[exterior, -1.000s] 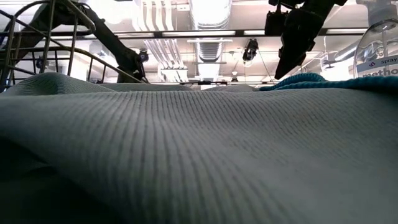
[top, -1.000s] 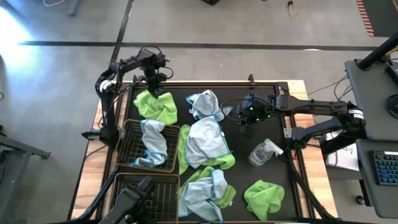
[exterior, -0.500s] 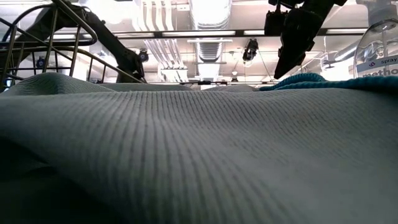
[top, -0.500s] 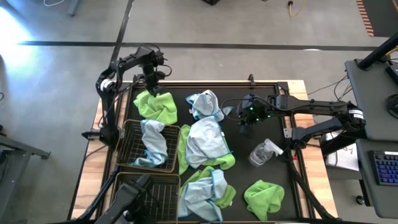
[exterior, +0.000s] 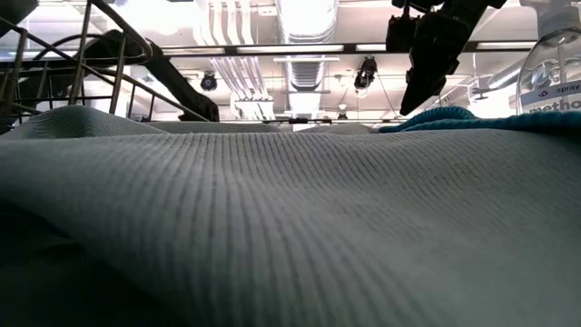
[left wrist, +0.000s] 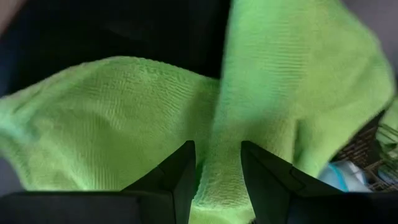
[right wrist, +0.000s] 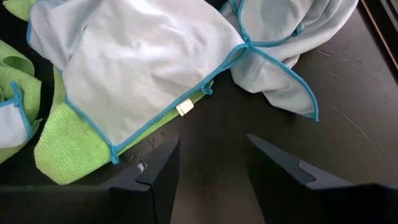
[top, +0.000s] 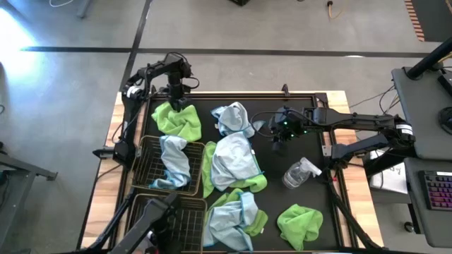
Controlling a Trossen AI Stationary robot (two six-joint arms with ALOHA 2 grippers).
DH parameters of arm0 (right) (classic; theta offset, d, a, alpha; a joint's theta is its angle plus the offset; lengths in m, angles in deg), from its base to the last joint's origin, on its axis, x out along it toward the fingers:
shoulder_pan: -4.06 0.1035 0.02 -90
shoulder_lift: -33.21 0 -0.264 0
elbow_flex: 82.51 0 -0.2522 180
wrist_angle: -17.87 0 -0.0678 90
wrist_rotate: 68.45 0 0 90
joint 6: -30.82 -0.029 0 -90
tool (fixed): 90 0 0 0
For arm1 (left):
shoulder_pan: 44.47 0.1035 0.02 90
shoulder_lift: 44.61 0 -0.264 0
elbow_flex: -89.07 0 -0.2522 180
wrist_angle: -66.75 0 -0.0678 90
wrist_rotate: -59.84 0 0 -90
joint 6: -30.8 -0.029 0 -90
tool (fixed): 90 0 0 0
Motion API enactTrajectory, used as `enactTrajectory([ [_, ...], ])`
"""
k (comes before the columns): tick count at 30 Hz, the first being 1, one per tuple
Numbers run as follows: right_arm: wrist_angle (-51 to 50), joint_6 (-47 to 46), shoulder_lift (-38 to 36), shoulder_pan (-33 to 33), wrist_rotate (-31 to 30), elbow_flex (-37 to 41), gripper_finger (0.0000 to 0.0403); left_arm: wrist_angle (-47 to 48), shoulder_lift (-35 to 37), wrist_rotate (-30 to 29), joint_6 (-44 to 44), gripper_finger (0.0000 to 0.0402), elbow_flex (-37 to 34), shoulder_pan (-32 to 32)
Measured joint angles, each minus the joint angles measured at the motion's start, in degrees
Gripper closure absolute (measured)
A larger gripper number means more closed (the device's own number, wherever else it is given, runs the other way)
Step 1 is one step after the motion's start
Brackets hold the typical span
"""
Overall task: Sort microfiber towel by color & place in baskets
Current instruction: Put the top left green towel into the bottom wire basket
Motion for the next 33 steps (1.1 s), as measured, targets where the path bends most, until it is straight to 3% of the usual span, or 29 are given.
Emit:
enactTrajectory([
  [6,0.0,0.8,0.0,0.0,0.0,0.0,0.0232,-0.2,0.1,-0.9,0.6,0.0301,2.2,0.1],
  [15,0.0,0.9,0.0,0.0,0.0,0.0,0.0232,0.0,0.2,-0.9,1.7,0.0396,1.9,0.0],
  [33,0.0,1.1,0.0,0.0,0.0,0.0,0.0232,0.0,0.7,3.6,3.2,0.0298,1.9,-2.1],
])
